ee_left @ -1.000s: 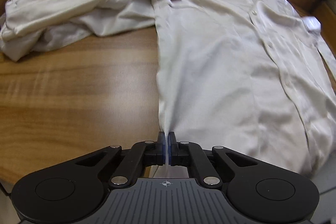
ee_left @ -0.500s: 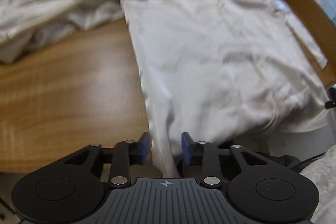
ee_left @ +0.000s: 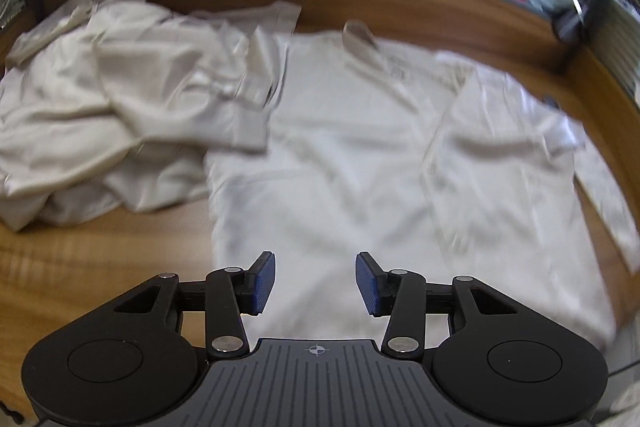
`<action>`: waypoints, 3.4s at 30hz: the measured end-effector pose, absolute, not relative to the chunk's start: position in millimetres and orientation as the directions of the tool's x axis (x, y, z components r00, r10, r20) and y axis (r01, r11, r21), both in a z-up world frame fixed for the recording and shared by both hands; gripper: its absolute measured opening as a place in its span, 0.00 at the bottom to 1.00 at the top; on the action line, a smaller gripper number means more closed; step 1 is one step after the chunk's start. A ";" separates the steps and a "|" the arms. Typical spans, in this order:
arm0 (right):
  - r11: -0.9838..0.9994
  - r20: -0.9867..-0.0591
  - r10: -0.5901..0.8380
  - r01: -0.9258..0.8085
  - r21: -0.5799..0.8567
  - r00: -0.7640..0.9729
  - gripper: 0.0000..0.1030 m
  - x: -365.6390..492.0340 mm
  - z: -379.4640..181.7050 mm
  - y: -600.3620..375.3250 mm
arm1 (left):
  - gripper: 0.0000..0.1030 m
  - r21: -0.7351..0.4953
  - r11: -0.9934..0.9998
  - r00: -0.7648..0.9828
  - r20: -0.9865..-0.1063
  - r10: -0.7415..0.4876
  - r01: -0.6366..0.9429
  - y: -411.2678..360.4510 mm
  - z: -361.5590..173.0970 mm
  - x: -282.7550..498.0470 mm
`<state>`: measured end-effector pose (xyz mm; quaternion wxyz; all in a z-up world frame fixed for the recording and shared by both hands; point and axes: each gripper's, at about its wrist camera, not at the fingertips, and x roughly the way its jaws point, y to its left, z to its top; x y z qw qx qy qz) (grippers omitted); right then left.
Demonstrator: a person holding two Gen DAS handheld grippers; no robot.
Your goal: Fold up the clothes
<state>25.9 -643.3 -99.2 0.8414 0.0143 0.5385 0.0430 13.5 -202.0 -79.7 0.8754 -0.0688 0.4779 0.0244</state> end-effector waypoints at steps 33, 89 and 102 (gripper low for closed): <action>0.981 -0.943 -0.187 0.093 -0.167 0.275 0.02 39.7 -129.8 -747.1 | 0.53 -0.101 0.995 0.493 -0.866 -0.087 -0.002 -277.7 -73.4 98.6; 0.825 -0.768 0.561 -0.131 0.550 0.308 0.06 344.8 -165.2 -473.1 | 0.45 -0.270 0.956 0.554 -0.781 -0.288 0.117 -274.1 -116.0 206.9; 0.754 -0.723 0.613 0.037 0.655 0.318 0.05 341.7 -186.1 -538.2 | 0.44 -0.526 0.850 0.451 -0.759 -0.469 -0.001 -257.5 -148.5 232.3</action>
